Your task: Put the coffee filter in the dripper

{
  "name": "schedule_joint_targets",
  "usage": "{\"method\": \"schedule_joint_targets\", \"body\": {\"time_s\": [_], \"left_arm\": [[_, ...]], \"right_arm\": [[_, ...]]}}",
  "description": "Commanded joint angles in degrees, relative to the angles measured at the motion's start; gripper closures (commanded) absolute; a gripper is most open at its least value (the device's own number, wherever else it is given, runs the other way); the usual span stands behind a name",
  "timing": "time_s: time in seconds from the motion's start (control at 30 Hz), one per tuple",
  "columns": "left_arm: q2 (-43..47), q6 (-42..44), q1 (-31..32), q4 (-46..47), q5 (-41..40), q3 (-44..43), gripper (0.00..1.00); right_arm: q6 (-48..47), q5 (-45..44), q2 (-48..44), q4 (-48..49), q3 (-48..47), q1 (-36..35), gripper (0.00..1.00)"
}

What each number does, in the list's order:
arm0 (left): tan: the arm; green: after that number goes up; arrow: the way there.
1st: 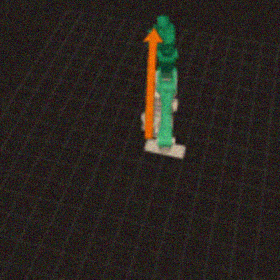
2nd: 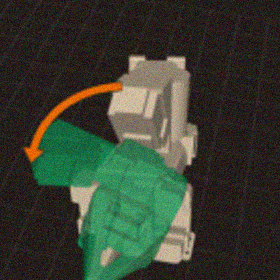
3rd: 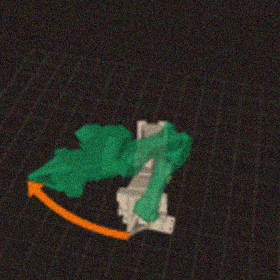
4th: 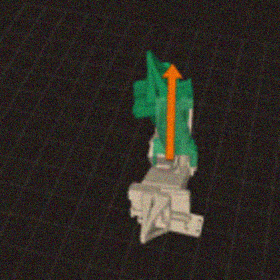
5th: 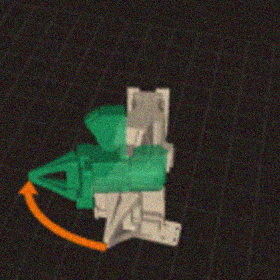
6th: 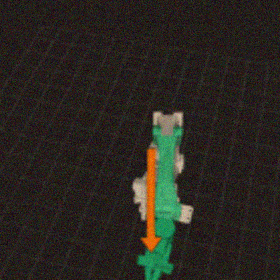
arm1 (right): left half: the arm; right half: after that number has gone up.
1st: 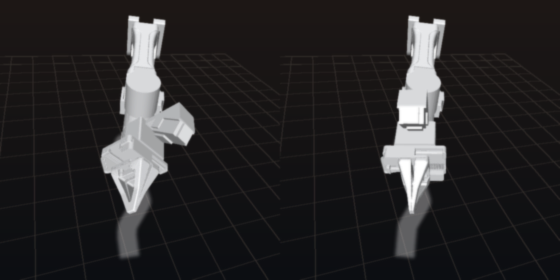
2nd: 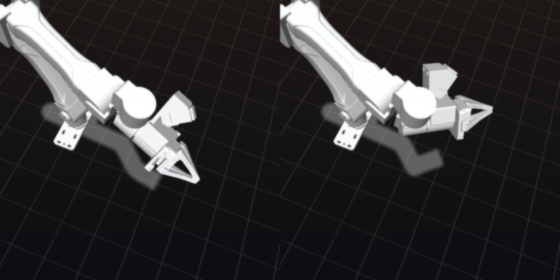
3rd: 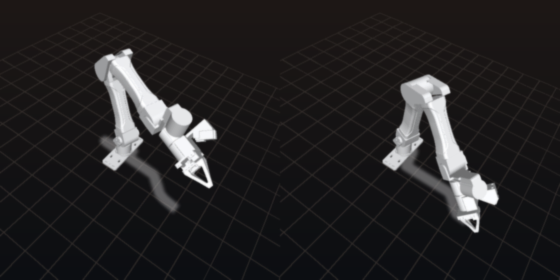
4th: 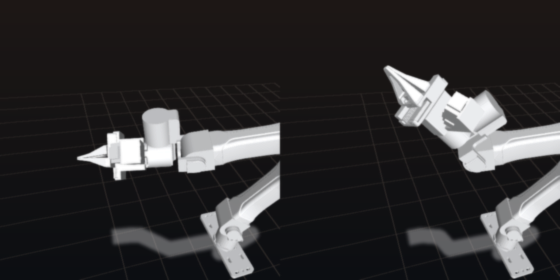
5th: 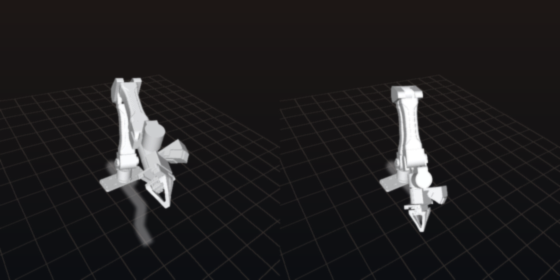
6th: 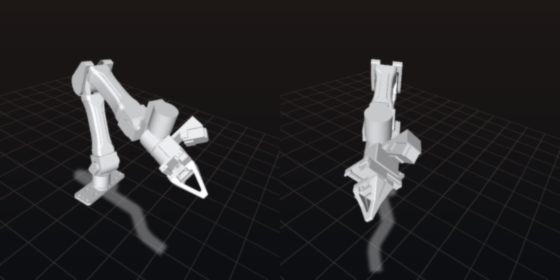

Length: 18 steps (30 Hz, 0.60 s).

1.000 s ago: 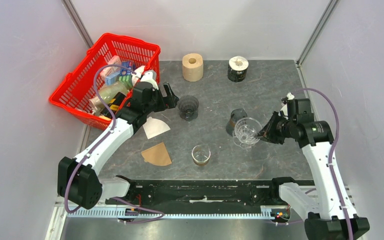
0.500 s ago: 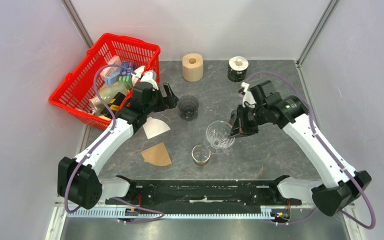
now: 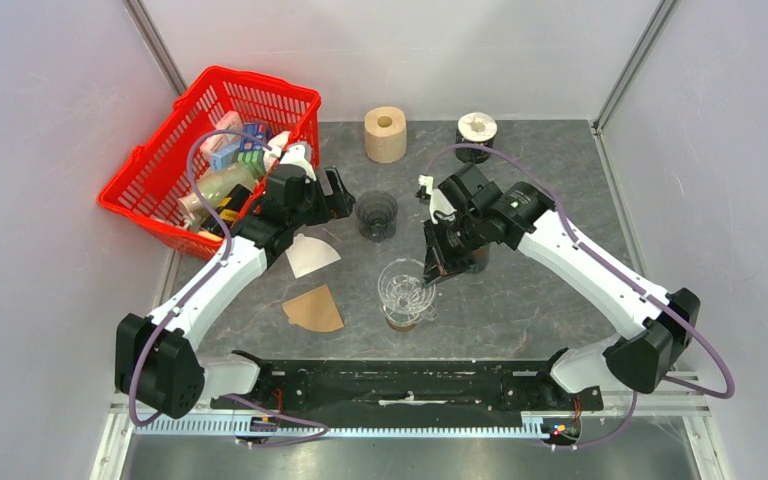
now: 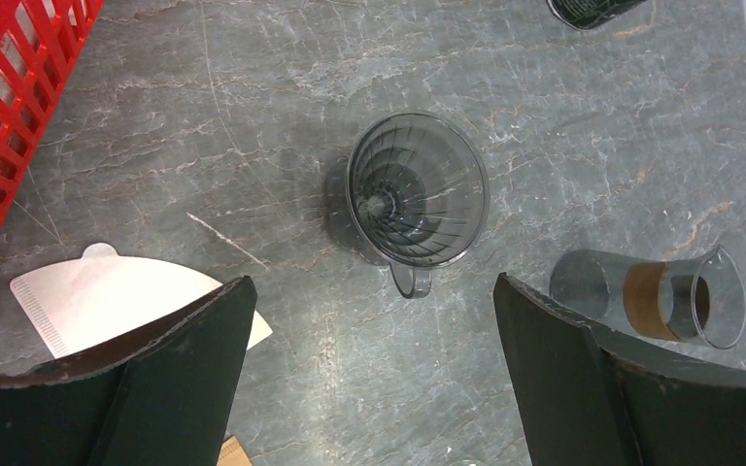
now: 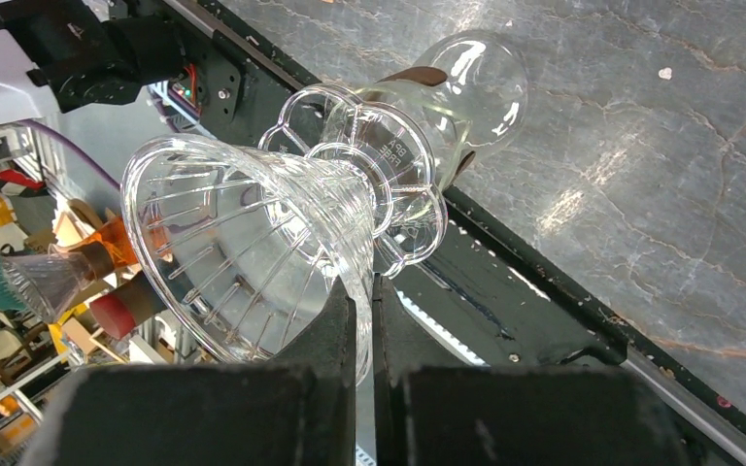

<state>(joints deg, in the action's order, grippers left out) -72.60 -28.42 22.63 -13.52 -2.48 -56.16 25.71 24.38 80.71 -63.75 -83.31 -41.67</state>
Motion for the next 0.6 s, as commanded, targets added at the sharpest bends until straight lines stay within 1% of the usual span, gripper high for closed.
{"method": "schedule_joint_targets", "body": {"time_s": [0.0,0.27,0.57], "left_arm": [[0.51,1.89,0.25,0.51,-0.84,-0.6,0.01],[0.31,2.02,0.31,0.07,-1.03,-0.79,0.01],[-0.31,1.98,0.37,0.07,-0.57,-1.06,0.01]], "right_arm": [[-2.31,-0.38,2.33,1.45,-2.84,-0.87,1.0],[-3.14,-0.25,5.02,1.61,-2.58,-0.96,1.0],[-2.69,-0.47,5.08,2.2,-1.01,-0.96,1.0]]}}
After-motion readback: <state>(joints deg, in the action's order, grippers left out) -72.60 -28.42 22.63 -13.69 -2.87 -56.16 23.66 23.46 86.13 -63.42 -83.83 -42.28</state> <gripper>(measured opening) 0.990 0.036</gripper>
